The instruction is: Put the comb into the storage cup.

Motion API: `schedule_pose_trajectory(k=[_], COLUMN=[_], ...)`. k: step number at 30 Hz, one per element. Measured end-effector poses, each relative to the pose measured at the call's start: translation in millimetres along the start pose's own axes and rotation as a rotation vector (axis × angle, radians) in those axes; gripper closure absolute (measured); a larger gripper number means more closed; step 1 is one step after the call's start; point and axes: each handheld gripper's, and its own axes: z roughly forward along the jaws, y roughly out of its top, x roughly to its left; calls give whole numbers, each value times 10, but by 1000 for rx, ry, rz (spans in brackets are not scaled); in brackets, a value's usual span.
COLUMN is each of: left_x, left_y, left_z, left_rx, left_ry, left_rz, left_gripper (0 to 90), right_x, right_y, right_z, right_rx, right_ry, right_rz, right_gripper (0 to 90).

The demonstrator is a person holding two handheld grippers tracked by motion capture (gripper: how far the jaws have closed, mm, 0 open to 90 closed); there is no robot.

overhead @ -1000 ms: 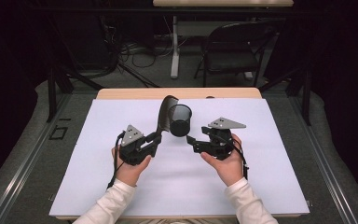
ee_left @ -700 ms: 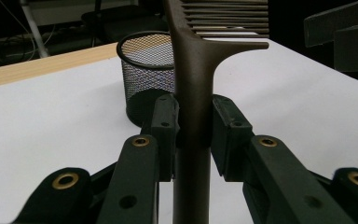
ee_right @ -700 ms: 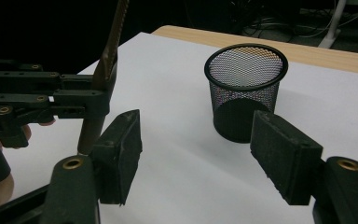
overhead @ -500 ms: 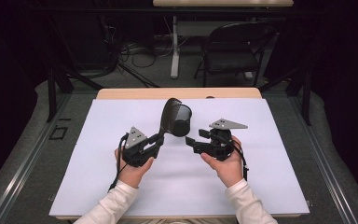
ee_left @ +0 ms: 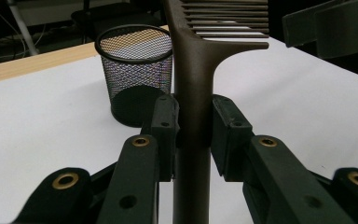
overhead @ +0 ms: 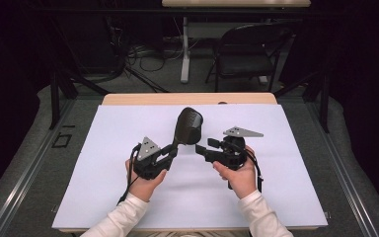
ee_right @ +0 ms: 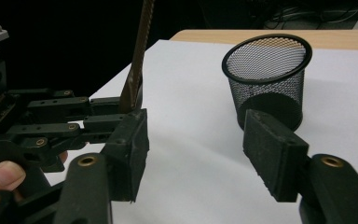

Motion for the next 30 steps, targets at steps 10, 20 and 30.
schedule_pose_trajectory(k=[10,20,30], left_x=[-55,-142,-202], left_y=[-44,-96,-115], left_z=[45,101,131], left_rx=[19,38,48], left_ry=[-4,-31,-46], left_rz=[13,18,32], left_gripper=[725,725,725], right_x=[-1,7,-17], right_y=[-32,-58,-92], right_z=[35,52,47], right_rx=[-4,-5,-7], right_ry=[54,65,81], right_rz=[41,59,105], right_gripper=[442,451,483])
